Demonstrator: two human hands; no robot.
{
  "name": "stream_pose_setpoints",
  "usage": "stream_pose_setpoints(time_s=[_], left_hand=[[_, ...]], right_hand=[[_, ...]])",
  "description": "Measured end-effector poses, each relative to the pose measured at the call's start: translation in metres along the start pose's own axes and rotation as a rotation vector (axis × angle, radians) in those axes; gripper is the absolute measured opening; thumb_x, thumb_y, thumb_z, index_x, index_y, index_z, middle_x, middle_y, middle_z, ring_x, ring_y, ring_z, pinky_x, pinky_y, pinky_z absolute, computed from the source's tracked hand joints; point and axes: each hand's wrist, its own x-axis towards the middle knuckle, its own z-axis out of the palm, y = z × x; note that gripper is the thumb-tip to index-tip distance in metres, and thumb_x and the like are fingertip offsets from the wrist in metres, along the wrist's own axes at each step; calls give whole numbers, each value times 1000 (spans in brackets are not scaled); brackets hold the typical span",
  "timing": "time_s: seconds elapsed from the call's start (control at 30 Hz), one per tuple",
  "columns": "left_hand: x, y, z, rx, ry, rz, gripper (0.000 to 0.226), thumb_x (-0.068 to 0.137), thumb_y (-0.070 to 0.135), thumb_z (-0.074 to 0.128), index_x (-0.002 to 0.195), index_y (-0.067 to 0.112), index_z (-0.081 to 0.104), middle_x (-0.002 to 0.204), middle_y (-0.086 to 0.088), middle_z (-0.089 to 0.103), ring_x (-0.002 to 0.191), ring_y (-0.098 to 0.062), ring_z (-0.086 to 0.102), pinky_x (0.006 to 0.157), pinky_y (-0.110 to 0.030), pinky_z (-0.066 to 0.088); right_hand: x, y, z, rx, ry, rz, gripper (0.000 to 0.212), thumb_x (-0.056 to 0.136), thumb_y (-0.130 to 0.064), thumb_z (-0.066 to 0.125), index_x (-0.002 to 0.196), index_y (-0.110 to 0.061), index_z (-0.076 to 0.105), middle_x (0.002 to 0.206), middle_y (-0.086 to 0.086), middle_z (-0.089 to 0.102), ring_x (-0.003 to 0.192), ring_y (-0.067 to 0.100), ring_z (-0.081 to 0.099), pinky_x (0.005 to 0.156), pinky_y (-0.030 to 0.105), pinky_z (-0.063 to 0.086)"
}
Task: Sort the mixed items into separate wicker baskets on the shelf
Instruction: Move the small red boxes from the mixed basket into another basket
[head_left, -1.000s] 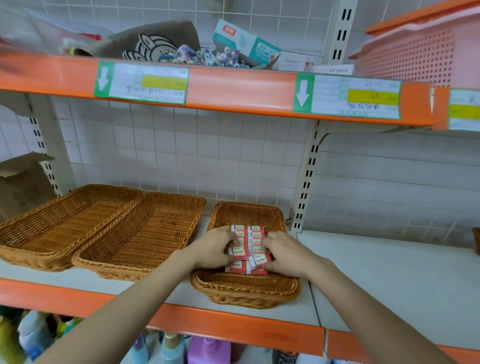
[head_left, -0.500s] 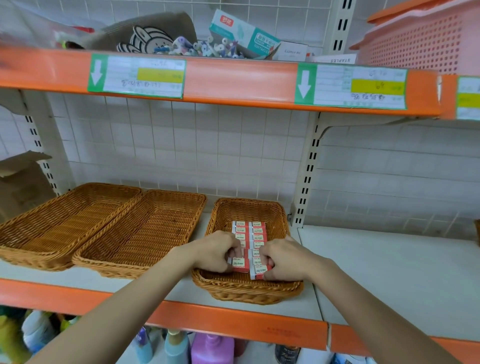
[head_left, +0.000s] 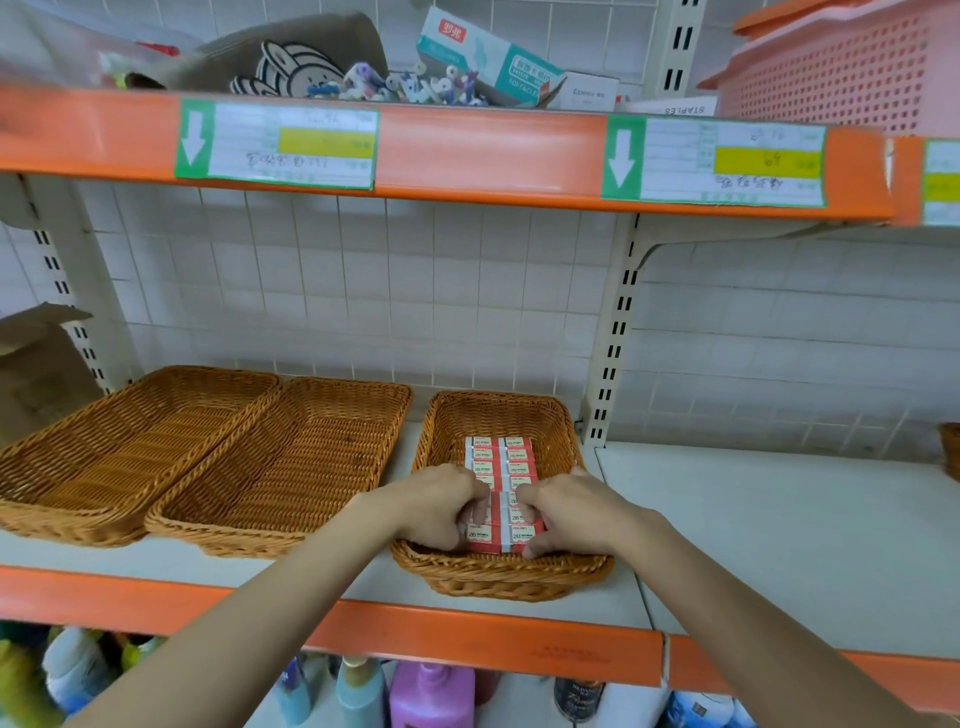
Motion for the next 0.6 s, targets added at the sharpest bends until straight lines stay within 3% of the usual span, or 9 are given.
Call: stream_pose_setpoints(time_s=[0.13, 0.3, 0.4, 0.5, 0.6], left_hand=[[0, -1, 4, 69, 28, -4, 20, 82, 28, 67, 92, 18, 53, 103, -3, 57, 86, -16, 50, 74, -30, 45], [0, -1, 4, 97, 18, -20, 28, 80, 34, 69, 94, 17, 52, 105, -2, 54, 91, -19, 50, 74, -30, 43], [1, -2, 5, 123, 21, -16, 29, 81, 35, 68, 96, 16, 52, 105, -2, 53, 94, -20, 51, 74, -30, 41], [1, -2, 6, 125, -3, -23, 33, 84, 41, 65, 100, 16, 53, 107, -3, 54, 98, -22, 53, 80, -34, 47], [-1, 2, 1, 98, -12, -23, 34, 90, 44, 56, 105, 13, 54, 106, -5, 56, 96, -22, 54, 82, -37, 47]], right_hand=[[0, -3, -1, 32, -25, 24, 37, 86, -46, 65, 108, -19, 52, 113, 1, 60, 103, 20, 51, 87, 32, 31], [-2, -6, -2, 81, -23, 49, 37, 86, -47, 64, 107, -20, 51, 98, -4, 56, 94, 16, 48, 82, 30, 27], [-3, -9, -2, 71, -17, 62, 35, 87, -48, 63, 105, -22, 49, 105, -4, 59, 94, 16, 49, 83, 30, 27], [-5, -10, -3, 62, -22, 70, 31, 88, -49, 60, 100, -24, 47, 99, -6, 54, 89, 11, 42, 86, 30, 28], [-9, -12, -4, 79, 56, 75, 21, 93, -41, 54, 102, -22, 53, 98, -8, 50, 100, 14, 46, 94, 32, 32]])
